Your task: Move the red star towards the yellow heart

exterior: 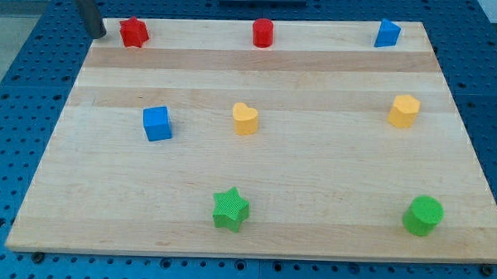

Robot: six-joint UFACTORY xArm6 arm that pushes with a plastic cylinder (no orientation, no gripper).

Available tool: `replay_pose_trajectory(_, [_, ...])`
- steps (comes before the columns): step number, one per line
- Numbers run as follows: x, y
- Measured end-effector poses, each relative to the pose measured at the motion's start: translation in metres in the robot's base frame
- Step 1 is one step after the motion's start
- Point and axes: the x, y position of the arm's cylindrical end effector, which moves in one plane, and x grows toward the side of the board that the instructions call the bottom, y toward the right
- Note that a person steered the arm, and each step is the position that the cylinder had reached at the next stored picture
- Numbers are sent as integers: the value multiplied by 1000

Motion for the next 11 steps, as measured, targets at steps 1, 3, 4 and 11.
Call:
replay_pose_trajectory(1, [-16,29])
replay_pose_trajectory(3, [14,50])
replay_pose_trajectory(4, [43,50])
replay_pose_trajectory(11, [46,237])
